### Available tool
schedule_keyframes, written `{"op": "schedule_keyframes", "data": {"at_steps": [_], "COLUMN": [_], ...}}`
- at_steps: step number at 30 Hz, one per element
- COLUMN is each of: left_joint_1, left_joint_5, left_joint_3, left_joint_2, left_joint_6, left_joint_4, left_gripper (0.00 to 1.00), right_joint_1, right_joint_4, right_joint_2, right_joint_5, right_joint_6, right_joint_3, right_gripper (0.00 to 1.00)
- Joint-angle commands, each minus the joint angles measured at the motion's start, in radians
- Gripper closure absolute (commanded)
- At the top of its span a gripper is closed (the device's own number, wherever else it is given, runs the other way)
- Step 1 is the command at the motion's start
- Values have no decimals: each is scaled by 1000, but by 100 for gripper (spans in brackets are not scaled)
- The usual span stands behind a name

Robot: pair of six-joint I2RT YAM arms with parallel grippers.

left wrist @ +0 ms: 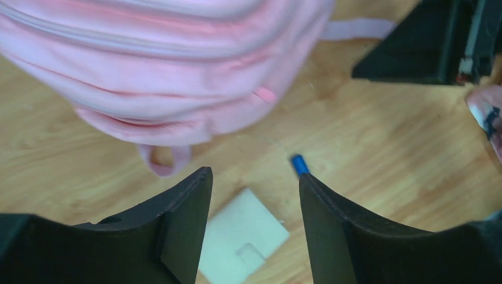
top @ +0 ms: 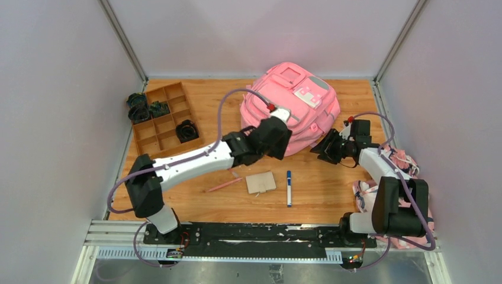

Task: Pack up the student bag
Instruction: Zip the student bag at the center of the board.

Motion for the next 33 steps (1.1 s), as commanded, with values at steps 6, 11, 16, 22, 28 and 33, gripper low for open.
{"op": "schedule_keyframes", "data": {"at_steps": [6,11,16,22,28,33], "left_joint_1": [-76,-85,-95,-96,-99,-107], "left_joint_5": [-210,-240,-321,-427,-436,-475], "left_joint_3": [35,241,275,361,395,420], "left_joint_2": [234,414,470,536,577,622], "left_joint_6": [-448,-455,-476,-525,-599,-632], "left_joint_4": [113,-11,-18,-119,-141,-169], "left_gripper": [35,35,40,42,44,47], "right_joint_1": [-14,-39,-47,-47,-47,-47], "right_joint_4": [-33,-113,-121,-121,-113,-102], "right_joint_2": [-120,-197,-231,-213,-226,-249], "right_joint_5": [61,82,69,48,28,15], "right_joint_6": [39,-1,-12,-24,-22,-15], "right_joint_3": [11,-2,-24,-29,-37,-52], "right_gripper": [44,42,41,42,42,42]}}
